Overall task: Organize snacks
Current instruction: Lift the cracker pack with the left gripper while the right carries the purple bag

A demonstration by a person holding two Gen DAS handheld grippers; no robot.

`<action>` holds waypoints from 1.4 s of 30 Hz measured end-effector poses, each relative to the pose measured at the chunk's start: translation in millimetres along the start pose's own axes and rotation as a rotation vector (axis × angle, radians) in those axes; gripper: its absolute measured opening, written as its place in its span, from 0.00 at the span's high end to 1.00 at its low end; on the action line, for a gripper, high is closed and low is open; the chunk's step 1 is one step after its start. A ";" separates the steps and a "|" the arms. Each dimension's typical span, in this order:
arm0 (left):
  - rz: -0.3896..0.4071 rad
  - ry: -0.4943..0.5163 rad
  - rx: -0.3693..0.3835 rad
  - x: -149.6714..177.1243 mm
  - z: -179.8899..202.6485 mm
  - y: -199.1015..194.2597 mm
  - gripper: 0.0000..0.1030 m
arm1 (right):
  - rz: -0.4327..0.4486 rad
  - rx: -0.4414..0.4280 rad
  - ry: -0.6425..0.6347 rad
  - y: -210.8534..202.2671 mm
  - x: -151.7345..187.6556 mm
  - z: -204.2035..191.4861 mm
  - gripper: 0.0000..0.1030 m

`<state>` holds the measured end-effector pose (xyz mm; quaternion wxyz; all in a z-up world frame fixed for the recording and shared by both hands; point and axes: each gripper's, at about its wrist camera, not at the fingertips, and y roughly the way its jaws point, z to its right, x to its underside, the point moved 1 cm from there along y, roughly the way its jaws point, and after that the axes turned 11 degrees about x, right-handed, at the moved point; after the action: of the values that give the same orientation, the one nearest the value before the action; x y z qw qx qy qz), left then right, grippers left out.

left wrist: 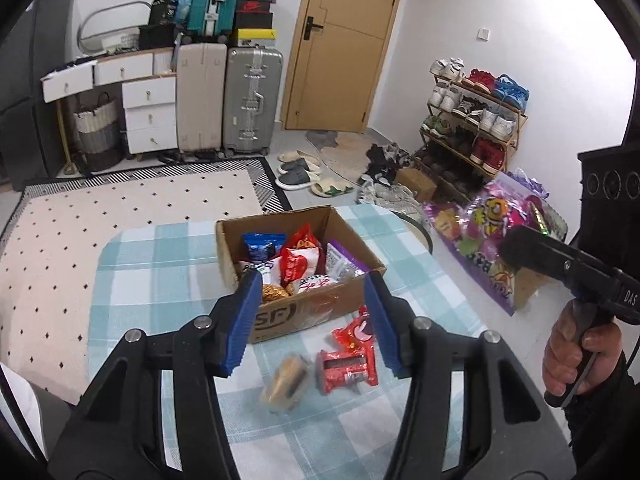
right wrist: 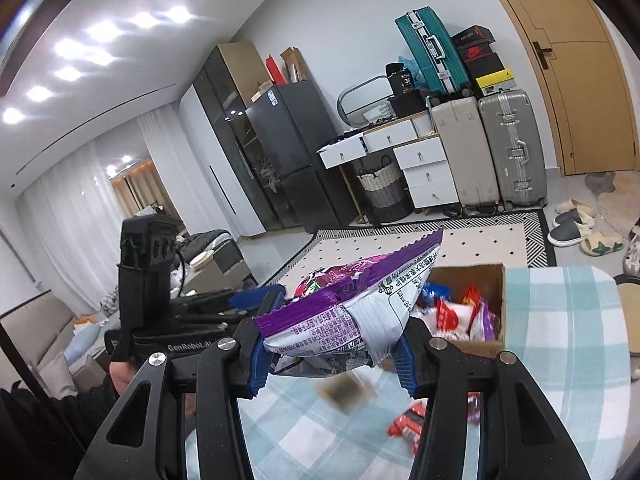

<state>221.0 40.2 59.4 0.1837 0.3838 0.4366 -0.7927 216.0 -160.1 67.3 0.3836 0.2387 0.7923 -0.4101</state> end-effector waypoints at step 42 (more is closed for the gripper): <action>-0.404 0.044 -0.168 144.7 -27.6 190.7 0.46 | -0.095 0.045 0.150 6.1 104.7 77.8 0.51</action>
<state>260.5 -35.6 -165.9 0.0429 0.2890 0.5730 -0.7657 190.3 -214.8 -48.5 0.2977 0.2397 0.8198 -0.4264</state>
